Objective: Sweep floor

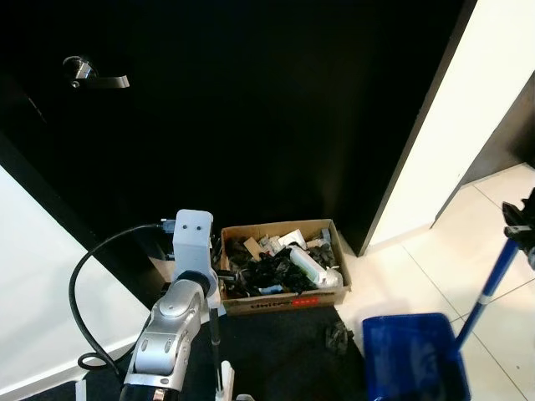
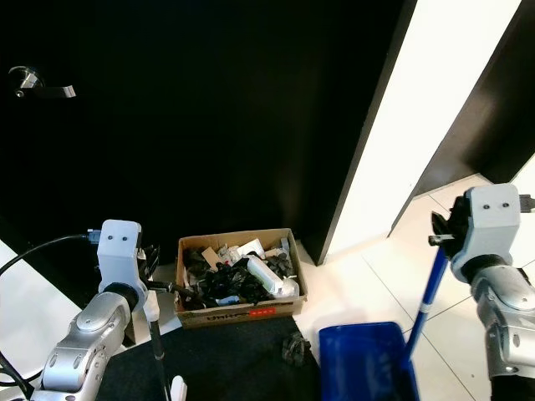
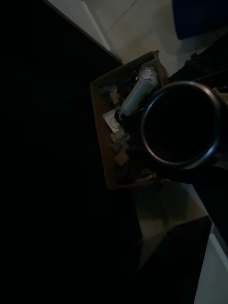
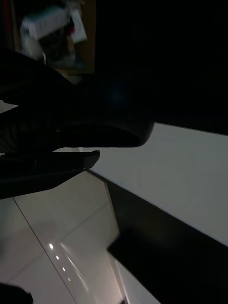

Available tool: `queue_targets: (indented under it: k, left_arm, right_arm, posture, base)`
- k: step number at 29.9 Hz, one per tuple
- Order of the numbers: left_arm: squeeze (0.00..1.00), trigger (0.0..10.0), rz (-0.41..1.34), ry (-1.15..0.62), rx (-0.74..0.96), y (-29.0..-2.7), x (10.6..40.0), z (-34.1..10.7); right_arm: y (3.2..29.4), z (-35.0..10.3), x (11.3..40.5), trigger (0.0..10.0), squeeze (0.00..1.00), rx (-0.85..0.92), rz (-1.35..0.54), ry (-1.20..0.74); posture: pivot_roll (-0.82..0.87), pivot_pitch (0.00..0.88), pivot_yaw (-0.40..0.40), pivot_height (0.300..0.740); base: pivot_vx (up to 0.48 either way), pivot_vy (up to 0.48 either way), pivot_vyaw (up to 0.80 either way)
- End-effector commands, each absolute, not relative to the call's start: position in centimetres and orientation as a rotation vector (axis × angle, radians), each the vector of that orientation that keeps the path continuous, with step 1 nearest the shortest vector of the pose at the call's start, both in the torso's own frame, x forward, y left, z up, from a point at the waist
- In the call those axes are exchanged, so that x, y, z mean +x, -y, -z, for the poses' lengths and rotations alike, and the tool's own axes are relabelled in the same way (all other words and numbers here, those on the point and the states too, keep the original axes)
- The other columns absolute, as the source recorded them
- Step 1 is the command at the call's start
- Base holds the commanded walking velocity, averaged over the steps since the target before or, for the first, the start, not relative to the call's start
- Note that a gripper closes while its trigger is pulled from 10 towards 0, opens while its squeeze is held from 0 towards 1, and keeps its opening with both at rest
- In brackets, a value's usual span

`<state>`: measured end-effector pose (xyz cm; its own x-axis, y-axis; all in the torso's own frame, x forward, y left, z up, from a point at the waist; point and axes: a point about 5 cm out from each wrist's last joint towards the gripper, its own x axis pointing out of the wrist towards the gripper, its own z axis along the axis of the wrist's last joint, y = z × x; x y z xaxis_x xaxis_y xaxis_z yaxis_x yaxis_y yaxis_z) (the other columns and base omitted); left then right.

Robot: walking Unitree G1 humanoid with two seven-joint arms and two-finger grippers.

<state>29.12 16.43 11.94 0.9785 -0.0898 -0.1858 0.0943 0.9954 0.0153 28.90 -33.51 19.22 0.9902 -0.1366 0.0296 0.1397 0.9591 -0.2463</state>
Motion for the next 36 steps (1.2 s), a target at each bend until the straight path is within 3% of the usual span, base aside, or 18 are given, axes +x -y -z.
queue_targets:
  k: [1, 12, 23, 36]
  left_arm:
    - [0.0, 10.0, 0.085, -0.189, 0.051, -17.0, 29.1, -12.1]
    - [0.0, 10.0, 0.091, -0.2, 0.067, -17.4, 28.6, -12.3]
    - [0.0, 10.0, 0.054, -0.159, 0.049, -19.2, 26.7, -14.0]
    - [0.0, 10.0, 0.013, -0.156, 0.057, -20.1, 26.0, -14.7]
  right_arm:
    - [34.1, -19.8, 28.9, 10.0, 0.0, -0.276, 0.155, 0.06]
    - [33.8, -19.0, 30.6, 10.0, 0.0, -0.388, 0.118, 0.102]
    - [30.2, -17.4, 33.2, 10.0, 0.0, -0.367, 0.008, 0.161]
    - [27.4, -17.3, 34.9, 10.0, 0.0, -0.335, -0.064, 0.217]
  posture:
    - [0.02, 0.154, 0.06, 0.74]
    - [0.05, 0.186, 0.077, 0.74]
    - [0.13, 0.302, 0.105, 0.74]
    - [0.16, 0.305, 0.08, 0.74]
  base:
    - [0.0, 0.0, 0.0]
    - [0.0, 0.0, 0.0]
    - [0.0, 0.0, 0.0]
    - [0.0, 0.0, 0.0]
